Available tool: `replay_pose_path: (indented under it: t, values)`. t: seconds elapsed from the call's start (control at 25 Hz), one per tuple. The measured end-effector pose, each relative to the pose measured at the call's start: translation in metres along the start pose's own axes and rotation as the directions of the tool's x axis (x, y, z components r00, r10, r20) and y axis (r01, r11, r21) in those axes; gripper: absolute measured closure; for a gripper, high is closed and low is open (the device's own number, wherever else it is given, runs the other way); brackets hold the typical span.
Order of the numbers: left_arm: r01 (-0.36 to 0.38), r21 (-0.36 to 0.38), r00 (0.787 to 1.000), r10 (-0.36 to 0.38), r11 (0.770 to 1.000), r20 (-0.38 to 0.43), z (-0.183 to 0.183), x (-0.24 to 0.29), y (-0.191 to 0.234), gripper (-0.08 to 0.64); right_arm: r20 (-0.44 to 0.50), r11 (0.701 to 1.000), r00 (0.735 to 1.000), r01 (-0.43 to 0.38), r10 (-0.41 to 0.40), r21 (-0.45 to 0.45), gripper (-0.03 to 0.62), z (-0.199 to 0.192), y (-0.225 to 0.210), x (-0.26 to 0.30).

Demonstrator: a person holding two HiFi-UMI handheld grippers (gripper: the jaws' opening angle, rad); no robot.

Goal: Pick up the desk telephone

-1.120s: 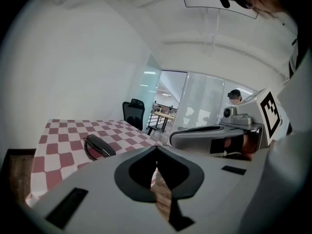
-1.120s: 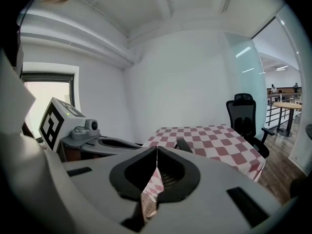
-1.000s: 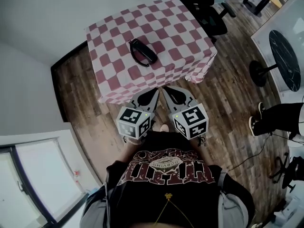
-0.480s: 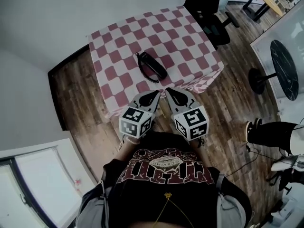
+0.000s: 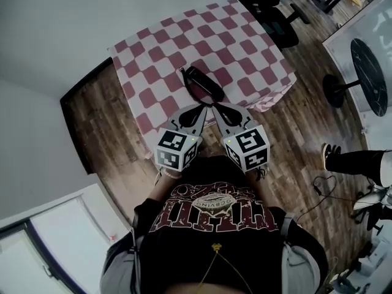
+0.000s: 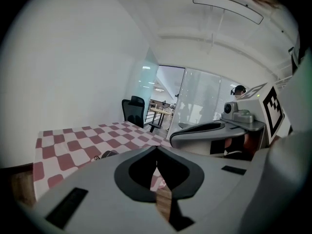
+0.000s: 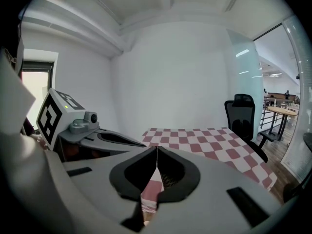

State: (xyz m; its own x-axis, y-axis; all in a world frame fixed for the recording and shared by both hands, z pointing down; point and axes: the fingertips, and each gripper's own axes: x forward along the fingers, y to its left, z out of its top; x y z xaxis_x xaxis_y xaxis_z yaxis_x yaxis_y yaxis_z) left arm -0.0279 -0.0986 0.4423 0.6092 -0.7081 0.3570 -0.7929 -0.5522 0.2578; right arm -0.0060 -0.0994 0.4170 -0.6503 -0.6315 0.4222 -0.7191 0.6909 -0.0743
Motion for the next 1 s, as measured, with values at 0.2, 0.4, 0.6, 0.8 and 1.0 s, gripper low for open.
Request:
replay_pose_path:
  t: [0.2,0.4,0.6,0.8,1.0]
  values:
    - [0.028,-0.013,1.000,-0.028,1.000,-0.006,0.000,0.003,0.008,0.552,-0.027,1.000,1.000,0.006,-0.006,0.003,0.572,-0.002,0.001,0.012]
    - [0.005,-0.028,1.000,-0.005,1.000,-0.013,0.005,0.013,0.019,0.552,-0.041,1.000,0.999,-0.009,0.008,-0.006,0.572,0.002,-0.007,0.024]
    - [-0.056,-0.032,0.998,0.056,0.998,-0.025,0.009,0.028,0.037,0.552,-0.063,0.997,0.996,-0.063,0.061,-0.033,0.572,0.005,-0.022,0.044]
    - [-0.134,-0.055,0.991,0.132,0.990,-0.024,0.025,0.046,0.060,0.552,-0.088,0.988,0.987,-0.141,0.135,-0.066,0.572,0.016,-0.041,0.068]
    - [-0.196,-0.074,0.981,0.195,0.978,-0.021,0.043,0.062,0.078,0.552,-0.097,0.974,0.975,-0.207,0.199,-0.088,0.572,0.032,-0.060,0.087]
